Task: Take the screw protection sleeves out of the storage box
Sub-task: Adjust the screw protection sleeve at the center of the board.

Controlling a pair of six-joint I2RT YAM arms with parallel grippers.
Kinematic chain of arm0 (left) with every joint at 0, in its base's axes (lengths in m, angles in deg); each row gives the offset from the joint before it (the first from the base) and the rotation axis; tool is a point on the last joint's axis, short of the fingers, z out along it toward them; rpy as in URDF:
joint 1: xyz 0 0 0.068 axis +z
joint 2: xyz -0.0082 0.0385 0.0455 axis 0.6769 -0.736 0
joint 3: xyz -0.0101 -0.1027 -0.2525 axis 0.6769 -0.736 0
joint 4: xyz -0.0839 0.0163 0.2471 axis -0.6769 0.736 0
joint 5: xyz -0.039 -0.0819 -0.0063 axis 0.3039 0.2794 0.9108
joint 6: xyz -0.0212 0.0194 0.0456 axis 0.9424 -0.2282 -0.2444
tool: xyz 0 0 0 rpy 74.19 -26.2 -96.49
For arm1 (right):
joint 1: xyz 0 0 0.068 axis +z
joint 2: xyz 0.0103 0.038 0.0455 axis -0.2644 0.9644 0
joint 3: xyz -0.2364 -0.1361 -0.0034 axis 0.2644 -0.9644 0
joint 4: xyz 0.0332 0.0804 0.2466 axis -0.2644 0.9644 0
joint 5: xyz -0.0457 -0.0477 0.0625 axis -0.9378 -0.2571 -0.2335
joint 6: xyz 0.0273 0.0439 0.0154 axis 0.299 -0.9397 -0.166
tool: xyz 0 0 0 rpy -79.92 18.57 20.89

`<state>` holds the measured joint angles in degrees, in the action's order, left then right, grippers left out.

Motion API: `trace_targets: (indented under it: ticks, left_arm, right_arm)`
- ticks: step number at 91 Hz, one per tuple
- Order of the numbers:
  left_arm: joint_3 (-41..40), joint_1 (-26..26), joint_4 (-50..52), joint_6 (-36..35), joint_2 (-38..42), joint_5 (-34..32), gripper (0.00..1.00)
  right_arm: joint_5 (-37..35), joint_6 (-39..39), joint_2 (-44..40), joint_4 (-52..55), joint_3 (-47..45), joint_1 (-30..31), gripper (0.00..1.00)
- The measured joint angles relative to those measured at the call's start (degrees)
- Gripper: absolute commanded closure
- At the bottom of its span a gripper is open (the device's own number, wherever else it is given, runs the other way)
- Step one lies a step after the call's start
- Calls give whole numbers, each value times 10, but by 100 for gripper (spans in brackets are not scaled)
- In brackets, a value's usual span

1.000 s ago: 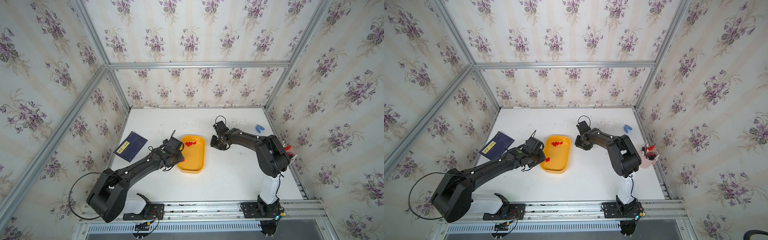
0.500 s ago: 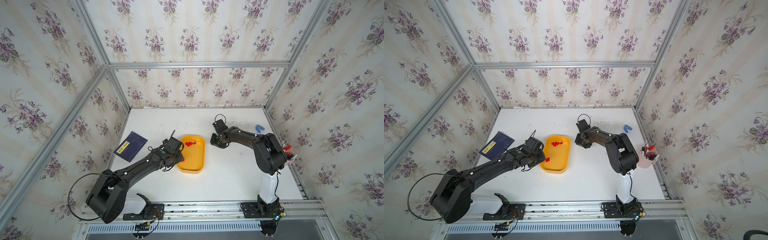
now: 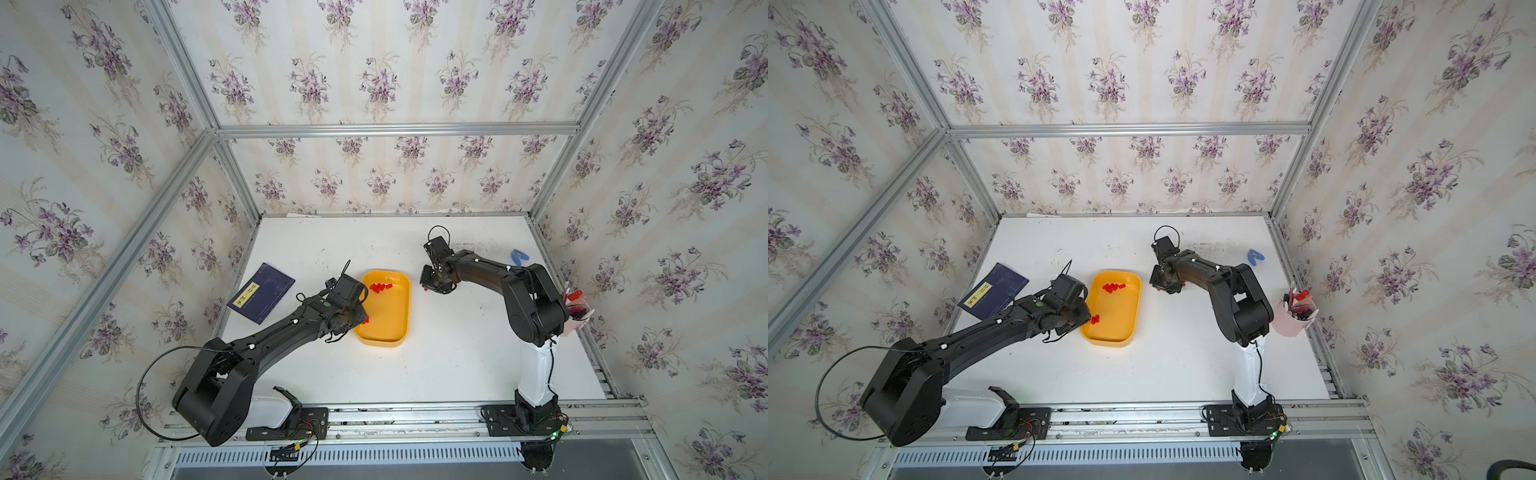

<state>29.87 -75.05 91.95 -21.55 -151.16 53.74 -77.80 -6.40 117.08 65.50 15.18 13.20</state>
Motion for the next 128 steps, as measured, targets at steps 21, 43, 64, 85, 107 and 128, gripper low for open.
trace_targets:
  ticks: [21,43,64,85,107,128]
  left_arm:
    - [0,0,0,0,-1,0,62]
    - [0,0,0,0,-3,0,62]
    - [5,0,-1,-2,-9,0,62]
    - [7,0,-5,-2,-13,1,62]
    - [7,0,-9,-4,-15,2,62]
    - [7,0,-11,-7,-19,2,62]
  right_arm:
    - [-2,24,9,24,18,0,85]
    - [-10,66,21,53,43,0,86]
    - [-28,96,21,69,48,0,84]
    - [-46,119,21,82,50,1,81]
    - [-59,125,17,85,50,1,76]
    - [-61,130,12,85,56,1,74]
